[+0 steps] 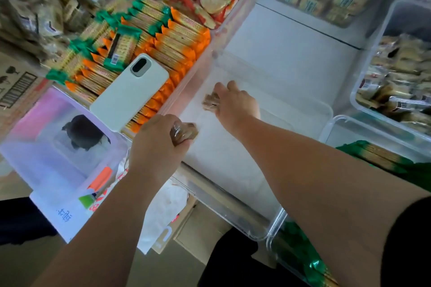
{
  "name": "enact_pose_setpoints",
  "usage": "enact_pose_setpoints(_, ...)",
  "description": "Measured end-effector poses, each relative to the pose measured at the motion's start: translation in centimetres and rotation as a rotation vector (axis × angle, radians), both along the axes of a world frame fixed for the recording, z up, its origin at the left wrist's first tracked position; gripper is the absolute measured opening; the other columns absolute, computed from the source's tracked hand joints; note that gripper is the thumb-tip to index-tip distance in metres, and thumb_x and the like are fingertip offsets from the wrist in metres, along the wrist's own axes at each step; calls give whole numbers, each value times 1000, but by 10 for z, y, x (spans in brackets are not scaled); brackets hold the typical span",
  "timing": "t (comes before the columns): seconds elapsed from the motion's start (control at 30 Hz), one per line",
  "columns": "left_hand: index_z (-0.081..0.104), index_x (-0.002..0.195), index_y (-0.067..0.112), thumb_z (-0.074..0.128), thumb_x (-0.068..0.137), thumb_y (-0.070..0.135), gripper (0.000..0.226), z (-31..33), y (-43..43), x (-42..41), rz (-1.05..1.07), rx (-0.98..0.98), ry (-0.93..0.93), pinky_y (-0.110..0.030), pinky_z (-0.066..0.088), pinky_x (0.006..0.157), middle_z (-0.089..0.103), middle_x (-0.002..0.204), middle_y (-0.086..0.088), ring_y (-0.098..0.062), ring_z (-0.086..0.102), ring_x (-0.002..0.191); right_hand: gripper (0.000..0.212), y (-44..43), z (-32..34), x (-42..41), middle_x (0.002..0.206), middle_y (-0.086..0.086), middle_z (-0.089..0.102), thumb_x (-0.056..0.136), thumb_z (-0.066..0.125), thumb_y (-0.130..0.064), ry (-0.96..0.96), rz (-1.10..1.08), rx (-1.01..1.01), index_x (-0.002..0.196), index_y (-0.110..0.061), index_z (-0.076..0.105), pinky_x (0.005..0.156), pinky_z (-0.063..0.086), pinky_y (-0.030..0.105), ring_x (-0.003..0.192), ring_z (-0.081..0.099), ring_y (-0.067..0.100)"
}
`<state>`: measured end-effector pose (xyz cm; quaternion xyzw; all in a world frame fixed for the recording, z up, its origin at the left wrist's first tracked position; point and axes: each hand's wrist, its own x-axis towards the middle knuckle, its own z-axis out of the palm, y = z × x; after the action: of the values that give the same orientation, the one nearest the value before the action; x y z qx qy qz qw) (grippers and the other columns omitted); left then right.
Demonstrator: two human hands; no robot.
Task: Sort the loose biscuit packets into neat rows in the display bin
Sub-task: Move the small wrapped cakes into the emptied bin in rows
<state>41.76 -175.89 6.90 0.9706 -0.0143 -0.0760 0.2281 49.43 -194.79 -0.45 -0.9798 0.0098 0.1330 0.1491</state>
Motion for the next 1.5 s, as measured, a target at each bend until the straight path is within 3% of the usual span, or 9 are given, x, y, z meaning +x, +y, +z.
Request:
enact_pose_setpoints(0.1, 66, 104, 19, 83, 80, 27, 31, 7, -3, -5, 5, 12, 25, -29, 46, 73, 63, 98, 2, -21, 59, 89, 43, -7, 8, -6, 117, 0, 50, 90, 61, -16, 12, -9, 86, 127, -27, 41, 62, 43, 35, 90, 62, 31)
enact_pose_setpoints(0.37, 62, 99, 27, 86, 77, 30, 33, 41, -49, -31, 27, -155, 113, -14, 42, 68, 61, 85, 18, -7, 59, 80, 76, -72, 97, -68, 115, -9, 59, 70, 73, -59, -78, -143, 372, 136, -32, 47, 76, 53, 31, 91, 58, 15)
enact_pose_setpoints(0.53, 69, 95, 25, 90, 75, 27, 29, 67, -114, -59, -67, -373, 227, -21, 47, 67, 70, 88, 11, -5, 65, 84, 71, -164, 155, -158, 118, -4, 63, 70, 82, -44, -222, -200, 396, 133, -23, 59, 87, 53, 26, 98, 61, 12)
enact_pose_setpoints(0.7, 70, 83, 22, 90, 74, 21, 22, 83, -196, -102, -165, -504, 312, -30, 50, 65, 71, 75, 9, -5, 63, 69, 58, -270, 181, -273, 103, -5, 65, 66, 90, -25, -348, -407, 393, 119, -14, 69, 79, 40, 6, 93, 61, 6)
enact_pose_setpoints(0.87, 69, 87, 22, 85, 82, 22, 16, 88, -287, -159, -227, -579, 381, -23, 53, 55, 73, 78, 8, -5, 71, 71, 59, -366, 171, -383, 99, -6, 73, 60, 81, -47, -289, -680, 521, 114, -30, 65, 77, 56, 32, 83, 70, 9)
enact_pose_setpoints(1.03, 70, 95, 27, 82, 85, 19, 17, 83, -375, -218, -289, -588, 433, -24, 58, 57, 74, 92, 4, -15, 73, 79, 49, -431, 165, -484, 83, -8, 75, 66, 87, -20, -244, -904, 677, 109, -30, 67, 67, 53, 29, 67, 67, 9)
enact_pose_setpoints(1.23, 67, 95, 25, 83, 84, 20, 20, 57, -424, -274, -235, -525, 467, -50, 62, 79, 71, 95, -2, -23, 73, 80, 48, -472, 135, -535, 88, -14, 52, 69, 85, -24, 97, -664, 282, 114, -16, 68, 78, 42, 26, 89, 57, 18)
enact_pose_setpoints(1.4, 62, 100, 13, 77, 86, 7, 22, 48, -438, -301, -165, -497, 577, -47, 65, 71, 66, 105, -11, -28, 73, 85, 45, -476, 78, -524, 98, -10, 43, 79, 80, -23, 143, -557, 300, 119, -14, 60, 78, 35, 22, 94, 48, 17)
enact_pose_setpoints(1.5, 61, 102, 12, 77, 86, 9, 23, 43, -437, -308, -140, -490, 583, -38, 64, 66, 66, 107, -12, -28, 72, 84, 54, -471, 40, -509, 120, -2, 49, 81, 77, -20, 175, -594, 300, 128, -17, 51, 86, 50, 32, 103, 60, 22)
